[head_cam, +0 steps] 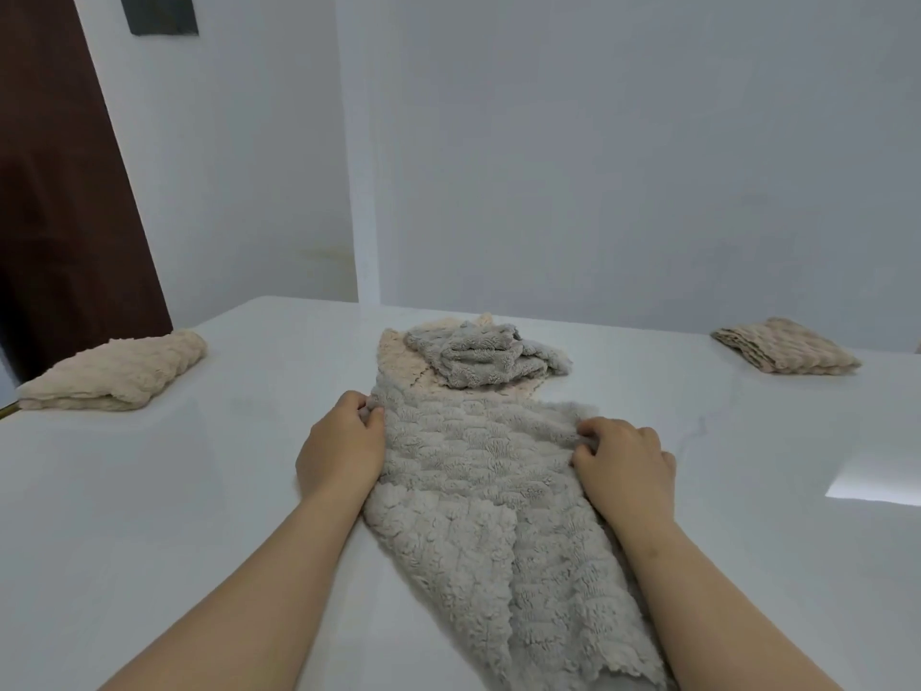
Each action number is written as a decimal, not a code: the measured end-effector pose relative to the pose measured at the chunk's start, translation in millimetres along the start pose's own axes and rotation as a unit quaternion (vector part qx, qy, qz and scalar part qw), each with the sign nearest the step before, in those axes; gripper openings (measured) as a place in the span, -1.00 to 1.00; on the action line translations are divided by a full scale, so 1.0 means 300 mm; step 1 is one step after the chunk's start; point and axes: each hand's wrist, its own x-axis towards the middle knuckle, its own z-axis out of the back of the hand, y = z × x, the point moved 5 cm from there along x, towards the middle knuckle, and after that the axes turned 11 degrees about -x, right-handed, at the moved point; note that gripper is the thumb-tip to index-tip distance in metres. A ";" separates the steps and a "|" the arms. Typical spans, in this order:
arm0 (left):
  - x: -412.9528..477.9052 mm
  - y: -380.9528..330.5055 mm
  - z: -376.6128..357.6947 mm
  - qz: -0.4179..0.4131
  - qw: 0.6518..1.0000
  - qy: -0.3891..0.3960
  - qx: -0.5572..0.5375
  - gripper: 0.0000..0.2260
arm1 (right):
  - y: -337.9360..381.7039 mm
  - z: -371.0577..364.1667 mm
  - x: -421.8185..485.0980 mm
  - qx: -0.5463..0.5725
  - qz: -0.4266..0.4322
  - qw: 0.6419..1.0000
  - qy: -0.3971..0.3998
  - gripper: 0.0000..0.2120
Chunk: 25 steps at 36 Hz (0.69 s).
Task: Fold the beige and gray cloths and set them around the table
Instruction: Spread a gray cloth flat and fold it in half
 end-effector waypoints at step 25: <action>-0.366 -0.076 -0.019 -0.293 0.907 0.258 0.156 -0.09 | -0.002 0.164 -0.288 0.015 0.204 0.976 -0.076 -0.65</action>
